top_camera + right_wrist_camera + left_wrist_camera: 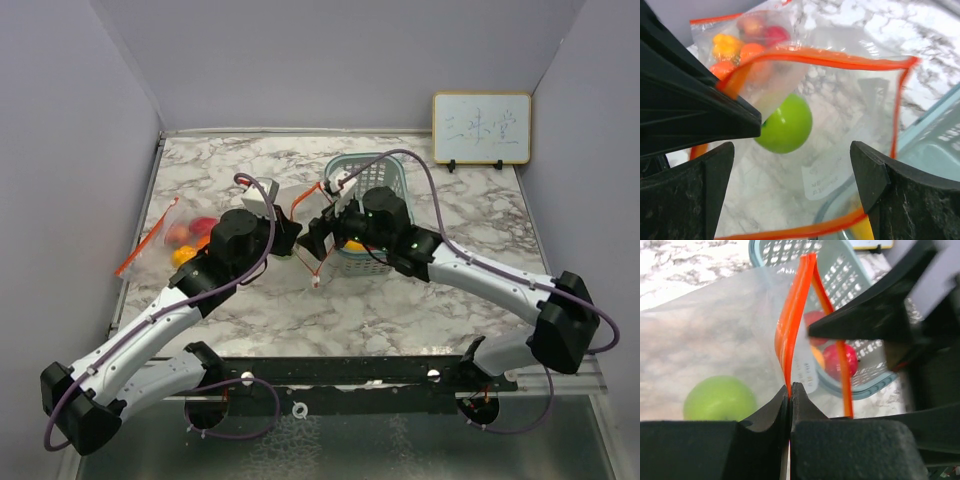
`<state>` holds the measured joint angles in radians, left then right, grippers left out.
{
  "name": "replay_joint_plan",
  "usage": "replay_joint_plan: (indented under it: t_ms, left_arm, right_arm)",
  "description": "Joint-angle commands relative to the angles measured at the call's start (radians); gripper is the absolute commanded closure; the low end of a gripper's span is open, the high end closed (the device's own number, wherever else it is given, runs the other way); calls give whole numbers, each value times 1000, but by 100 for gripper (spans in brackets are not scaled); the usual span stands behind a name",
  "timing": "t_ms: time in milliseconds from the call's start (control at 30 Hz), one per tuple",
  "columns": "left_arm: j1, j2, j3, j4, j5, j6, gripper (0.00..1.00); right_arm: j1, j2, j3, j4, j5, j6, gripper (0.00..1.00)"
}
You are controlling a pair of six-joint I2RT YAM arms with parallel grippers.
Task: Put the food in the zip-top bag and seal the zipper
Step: Place the fake fruit in the zipper food storage bag, then pick up the fake fruit from the bin.
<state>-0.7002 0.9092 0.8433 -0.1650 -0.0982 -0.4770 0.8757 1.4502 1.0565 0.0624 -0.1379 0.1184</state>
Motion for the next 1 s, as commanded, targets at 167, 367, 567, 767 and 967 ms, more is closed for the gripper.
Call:
replay_joint_plan:
  t_ms: [167,367,567,767,967]
  left_arm:
    - [2,-30,-57,-29,-101,15,100]
    - [4,-65,-60,-37,-112,28,100]
    - [4,-99,-79,-37,-106,30,100]
    - [4,-112,-85,-34,-96,37,100]
    - [6,-114,-84,-33,-83,46,100]
  right_arm:
    - [-8,-199,105,-271,394,7,0]
    - [-120,-41,224,-553,466,147,1]
    - [-210,30,196,-554,453,206,8]
    - [-259,234,246,-525,398,200,7]
    - [-285,440,358,-538,494,217,7]
